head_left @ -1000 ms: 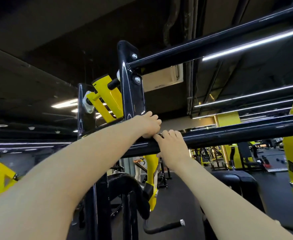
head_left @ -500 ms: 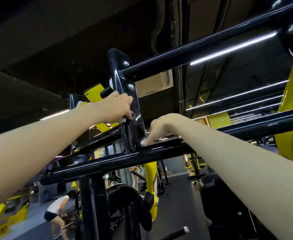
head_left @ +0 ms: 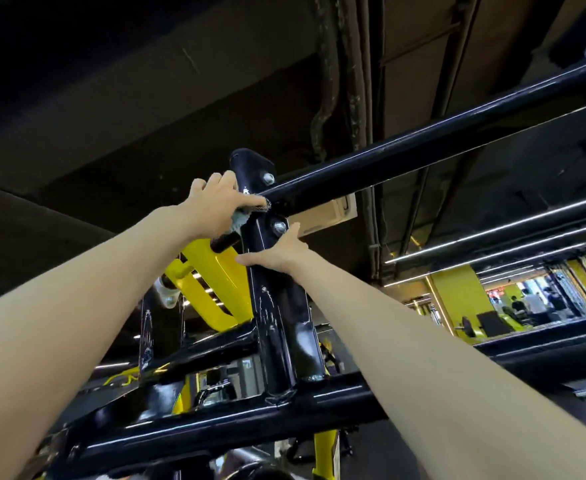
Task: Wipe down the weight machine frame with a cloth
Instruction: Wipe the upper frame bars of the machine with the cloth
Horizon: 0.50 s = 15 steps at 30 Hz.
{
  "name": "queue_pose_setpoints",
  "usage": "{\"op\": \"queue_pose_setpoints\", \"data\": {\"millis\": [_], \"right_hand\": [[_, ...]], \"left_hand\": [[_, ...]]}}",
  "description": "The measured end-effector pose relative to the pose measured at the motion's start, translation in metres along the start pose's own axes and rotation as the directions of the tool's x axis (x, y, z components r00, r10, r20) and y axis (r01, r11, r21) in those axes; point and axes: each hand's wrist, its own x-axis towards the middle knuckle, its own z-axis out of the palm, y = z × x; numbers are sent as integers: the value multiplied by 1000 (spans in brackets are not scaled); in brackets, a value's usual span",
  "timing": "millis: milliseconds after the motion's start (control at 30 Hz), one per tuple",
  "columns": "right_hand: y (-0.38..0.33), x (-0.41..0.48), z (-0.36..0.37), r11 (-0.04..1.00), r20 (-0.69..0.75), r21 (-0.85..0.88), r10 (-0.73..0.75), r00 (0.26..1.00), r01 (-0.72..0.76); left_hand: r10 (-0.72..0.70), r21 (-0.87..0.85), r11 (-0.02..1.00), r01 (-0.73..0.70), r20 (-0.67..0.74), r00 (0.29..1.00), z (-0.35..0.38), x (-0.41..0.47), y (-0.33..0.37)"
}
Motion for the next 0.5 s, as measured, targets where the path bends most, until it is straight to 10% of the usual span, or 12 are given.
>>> {"op": "queue_pose_setpoints", "data": {"millis": [500], "right_hand": [[20,19,11,998,-69,-30,-57,996,55]], "left_hand": [[-13,-117,993,17,34,999,-4,-1,-24]]}}
